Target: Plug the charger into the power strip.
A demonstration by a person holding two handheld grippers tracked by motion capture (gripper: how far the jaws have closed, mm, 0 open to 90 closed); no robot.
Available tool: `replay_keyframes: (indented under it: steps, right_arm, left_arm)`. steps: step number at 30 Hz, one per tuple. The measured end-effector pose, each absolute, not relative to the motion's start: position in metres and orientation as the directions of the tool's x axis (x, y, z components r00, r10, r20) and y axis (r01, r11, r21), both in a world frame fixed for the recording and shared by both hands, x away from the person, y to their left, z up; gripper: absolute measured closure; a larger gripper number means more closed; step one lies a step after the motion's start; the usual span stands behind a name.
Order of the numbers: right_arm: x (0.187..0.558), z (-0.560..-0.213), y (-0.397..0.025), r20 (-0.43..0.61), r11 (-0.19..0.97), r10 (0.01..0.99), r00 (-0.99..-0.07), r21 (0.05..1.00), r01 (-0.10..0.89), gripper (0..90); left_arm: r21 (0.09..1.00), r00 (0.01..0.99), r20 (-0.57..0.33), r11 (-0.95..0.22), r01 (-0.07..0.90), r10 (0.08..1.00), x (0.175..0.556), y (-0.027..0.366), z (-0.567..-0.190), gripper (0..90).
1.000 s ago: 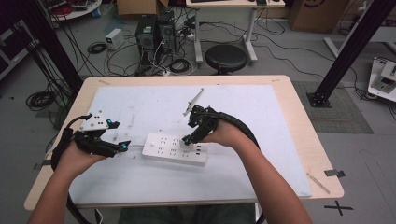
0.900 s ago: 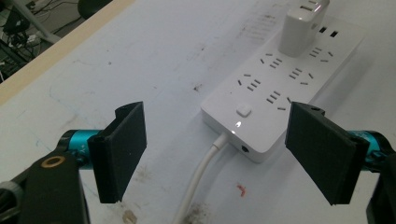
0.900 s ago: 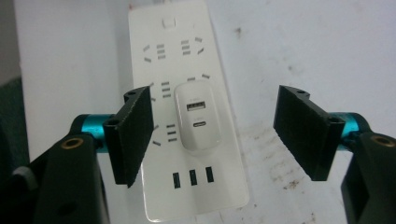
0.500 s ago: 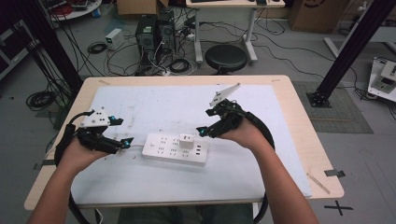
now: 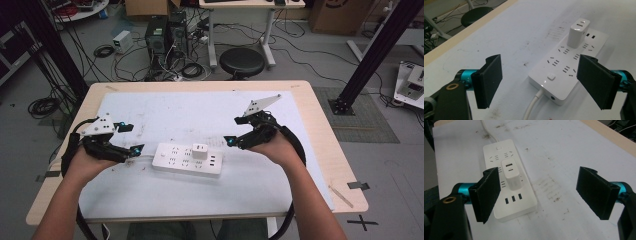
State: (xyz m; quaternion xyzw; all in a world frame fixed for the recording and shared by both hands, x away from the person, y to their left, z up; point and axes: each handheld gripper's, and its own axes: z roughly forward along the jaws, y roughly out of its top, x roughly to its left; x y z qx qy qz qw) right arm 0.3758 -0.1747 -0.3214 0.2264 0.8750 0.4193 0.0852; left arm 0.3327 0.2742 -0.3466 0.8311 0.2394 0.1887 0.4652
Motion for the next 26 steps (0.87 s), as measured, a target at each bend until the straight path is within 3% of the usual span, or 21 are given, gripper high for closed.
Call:
replay_keyframes:
  steps: [26]
  right_arm:
    - [0.373, -0.320, -0.190, 0.049, 0.511, 0.503, -0.863, 0.788, 0.342, 20.1]
  left_arm:
    - [0.846, 0.798, 0.124, -0.483, 0.225, 0.589, 0.337, 0.272, -0.342, 20.7]
